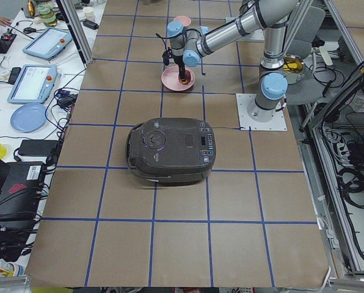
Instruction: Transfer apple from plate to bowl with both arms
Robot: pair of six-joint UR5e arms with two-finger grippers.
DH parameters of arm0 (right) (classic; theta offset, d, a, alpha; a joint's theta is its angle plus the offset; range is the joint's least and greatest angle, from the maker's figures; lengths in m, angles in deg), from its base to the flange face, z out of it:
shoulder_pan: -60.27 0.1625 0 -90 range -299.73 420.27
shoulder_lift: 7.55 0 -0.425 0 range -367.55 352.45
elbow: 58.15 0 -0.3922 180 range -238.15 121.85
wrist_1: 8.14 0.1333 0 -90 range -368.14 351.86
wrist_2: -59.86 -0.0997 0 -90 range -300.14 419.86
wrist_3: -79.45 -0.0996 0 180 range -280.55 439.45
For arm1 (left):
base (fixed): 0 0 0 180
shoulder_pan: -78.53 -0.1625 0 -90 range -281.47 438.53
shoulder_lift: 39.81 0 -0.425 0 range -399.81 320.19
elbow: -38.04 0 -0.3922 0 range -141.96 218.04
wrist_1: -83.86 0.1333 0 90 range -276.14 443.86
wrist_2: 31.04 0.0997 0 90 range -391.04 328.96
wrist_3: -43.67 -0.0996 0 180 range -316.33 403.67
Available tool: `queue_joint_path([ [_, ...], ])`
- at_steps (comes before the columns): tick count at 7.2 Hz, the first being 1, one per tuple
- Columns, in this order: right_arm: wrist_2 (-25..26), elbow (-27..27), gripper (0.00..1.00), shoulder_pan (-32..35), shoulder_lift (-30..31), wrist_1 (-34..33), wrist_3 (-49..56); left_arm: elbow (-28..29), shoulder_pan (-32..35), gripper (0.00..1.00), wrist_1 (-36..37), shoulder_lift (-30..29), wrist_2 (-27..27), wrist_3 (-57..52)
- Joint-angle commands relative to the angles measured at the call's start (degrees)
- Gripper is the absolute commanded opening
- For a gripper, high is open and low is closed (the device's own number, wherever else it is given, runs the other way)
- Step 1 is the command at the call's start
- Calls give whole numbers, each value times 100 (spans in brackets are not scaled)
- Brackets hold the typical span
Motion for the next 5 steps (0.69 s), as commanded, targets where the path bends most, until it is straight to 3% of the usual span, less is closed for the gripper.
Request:
queue_joint_path([
  [1, 11, -161, 100, -205, -62, 41, 374, 2, 26, 93, 35, -55, 17, 0],
  [3, 108, -861, 100, -740, -63, -141, 948, -6, 26, 74, 106, -64, 8, -9],
  [4, 108, -1318, 100, -996, -71, -535, 1097, -6, 26, 42, 106, -55, -27, -18],
  [5, 195, -1906, 100, -1329, -89, -1078, 1446, 20, 26, 32, 106, 15, 25, -87],
])
